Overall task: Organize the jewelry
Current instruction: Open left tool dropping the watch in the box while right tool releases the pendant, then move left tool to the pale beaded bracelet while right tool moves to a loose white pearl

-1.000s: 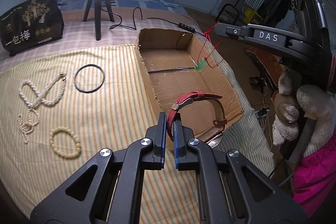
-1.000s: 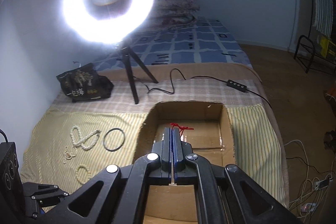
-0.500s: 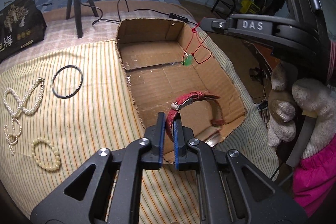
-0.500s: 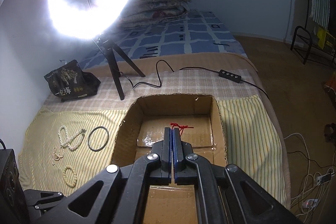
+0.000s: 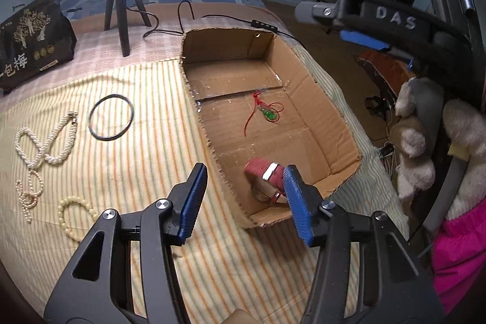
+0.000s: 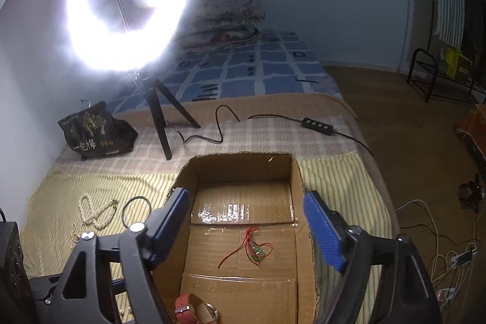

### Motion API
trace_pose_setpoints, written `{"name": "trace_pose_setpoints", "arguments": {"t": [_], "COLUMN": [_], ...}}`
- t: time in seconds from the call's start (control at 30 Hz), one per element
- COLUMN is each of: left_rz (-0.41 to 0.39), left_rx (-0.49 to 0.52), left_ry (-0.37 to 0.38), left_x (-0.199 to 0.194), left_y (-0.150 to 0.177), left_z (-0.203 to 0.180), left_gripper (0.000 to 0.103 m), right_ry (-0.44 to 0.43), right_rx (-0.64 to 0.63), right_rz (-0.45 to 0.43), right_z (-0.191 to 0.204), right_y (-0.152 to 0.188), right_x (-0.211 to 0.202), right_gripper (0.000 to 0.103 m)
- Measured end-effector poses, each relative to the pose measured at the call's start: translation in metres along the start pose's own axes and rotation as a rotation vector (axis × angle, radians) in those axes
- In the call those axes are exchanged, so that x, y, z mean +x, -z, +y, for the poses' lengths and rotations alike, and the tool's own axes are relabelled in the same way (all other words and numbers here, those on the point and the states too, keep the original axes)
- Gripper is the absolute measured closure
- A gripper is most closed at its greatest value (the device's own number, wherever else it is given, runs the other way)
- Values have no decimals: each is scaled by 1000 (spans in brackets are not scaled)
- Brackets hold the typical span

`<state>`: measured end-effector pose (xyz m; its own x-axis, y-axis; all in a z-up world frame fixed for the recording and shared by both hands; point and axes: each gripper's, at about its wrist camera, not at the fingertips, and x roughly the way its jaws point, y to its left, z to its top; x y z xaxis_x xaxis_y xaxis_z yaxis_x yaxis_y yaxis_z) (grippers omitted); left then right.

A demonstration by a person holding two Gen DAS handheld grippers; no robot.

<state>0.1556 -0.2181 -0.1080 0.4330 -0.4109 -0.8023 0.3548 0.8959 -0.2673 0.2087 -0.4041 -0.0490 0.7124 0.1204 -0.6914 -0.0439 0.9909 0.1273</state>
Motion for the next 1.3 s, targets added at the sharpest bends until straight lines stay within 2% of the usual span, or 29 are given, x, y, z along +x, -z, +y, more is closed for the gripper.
{"name": "trace_pose_setpoints", "arguments": {"t": [0.17, 0.5, 0.67, 0.77, 0.83, 0.93, 1.1, 1.2, 1.3], "left_rz": [-14, -64, -88, -87, -78, -80, -69, -47, -32], "left_rx": [10, -38, -59, -92, -107, -110, -140, -173, -188], "left_ry": [-16, -58, -103, -142, -145, -178, -249, -246, -237], "left_x": [-18, -67, -92, -103, -110, -118, -124, -123, -120], "left_y": [3, 4, 8, 12, 14, 19, 29, 36, 43], "left_z": [8, 51, 76, 95, 108, 124, 154, 174, 187], "left_gripper": [50, 49, 49, 43, 43, 43, 43, 43, 43], "right_ry": [43, 62, 48, 28, -2, -51, -93, -131, -183], "right_rx": [-20, -44, -80, -124, -145, -201, -233, -215, -189], "right_rz": [-30, -61, -85, -95, -83, -44, 33, 102, 191], "right_z": [7, 26, 47, 65, 75, 97, 121, 130, 138], "right_y": [1, 12, 22, 32, 42, 61, 89, 102, 117], "right_x": [-17, -49, -65, -74, -77, -80, -76, -66, -49], "right_gripper": [11, 9, 9, 7, 1, 1, 7, 16, 29]}}
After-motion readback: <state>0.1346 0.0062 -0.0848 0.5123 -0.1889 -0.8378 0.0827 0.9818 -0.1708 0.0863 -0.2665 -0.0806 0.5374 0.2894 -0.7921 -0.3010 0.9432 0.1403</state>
